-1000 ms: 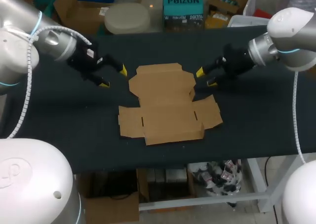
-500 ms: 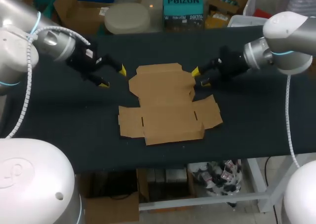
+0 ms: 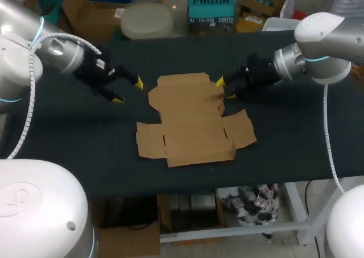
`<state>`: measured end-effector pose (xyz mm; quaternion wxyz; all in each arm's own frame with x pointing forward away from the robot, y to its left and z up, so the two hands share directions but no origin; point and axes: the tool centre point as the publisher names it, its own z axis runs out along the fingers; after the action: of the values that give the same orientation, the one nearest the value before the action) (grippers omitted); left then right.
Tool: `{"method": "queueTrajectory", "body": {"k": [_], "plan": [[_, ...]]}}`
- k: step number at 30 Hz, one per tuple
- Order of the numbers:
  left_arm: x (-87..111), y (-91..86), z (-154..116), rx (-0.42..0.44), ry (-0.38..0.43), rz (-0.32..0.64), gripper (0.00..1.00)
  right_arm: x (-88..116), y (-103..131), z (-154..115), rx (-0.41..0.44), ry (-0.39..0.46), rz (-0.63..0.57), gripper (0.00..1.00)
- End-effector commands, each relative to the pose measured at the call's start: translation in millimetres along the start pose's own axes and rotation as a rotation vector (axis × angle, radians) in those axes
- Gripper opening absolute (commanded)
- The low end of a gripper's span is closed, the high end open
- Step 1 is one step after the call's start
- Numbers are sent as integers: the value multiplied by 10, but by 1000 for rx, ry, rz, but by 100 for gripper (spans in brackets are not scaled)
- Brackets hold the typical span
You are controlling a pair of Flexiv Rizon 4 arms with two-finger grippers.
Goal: Assemble the packaging by folding the flat box into shape, placing the metal phone stand inside, and closing the box properly
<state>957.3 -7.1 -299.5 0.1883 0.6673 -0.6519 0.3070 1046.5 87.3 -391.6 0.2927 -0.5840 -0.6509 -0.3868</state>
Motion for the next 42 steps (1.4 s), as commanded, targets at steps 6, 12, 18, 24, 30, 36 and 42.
{"method": "queueTrajectory", "body": {"k": [6, 12, 18, 24, 30, 36, 42], "plan": [[-27, 39, -26, 7, 6, -4, 100, -20, 45, 94, 13, 7, 61, 54], [-40, 57, -41, 11, 6, -7, 100, -26, 36, 103, 27, -21, 97, 77], [-42, 62, -39, 12, 9, -5, 100, -54, 51, 84, 30, -48, 121, 73], [-45, 82, -44, 14, 9, -7, 100, -95, 71, 112, 31, -49, 139, 63], [-46, 92, -53, 17, 8, -11, 100, -124, 70, 223, 43, -40, 158, 60], [-45, 96, -56, 18, 6, -12, 100, -115, 79, 292, 48, -26, 165, 59], [-55, 108, -61, 19, 8, -13, 100, -109, 82, 351, 36, -11, 171, 54]]}}
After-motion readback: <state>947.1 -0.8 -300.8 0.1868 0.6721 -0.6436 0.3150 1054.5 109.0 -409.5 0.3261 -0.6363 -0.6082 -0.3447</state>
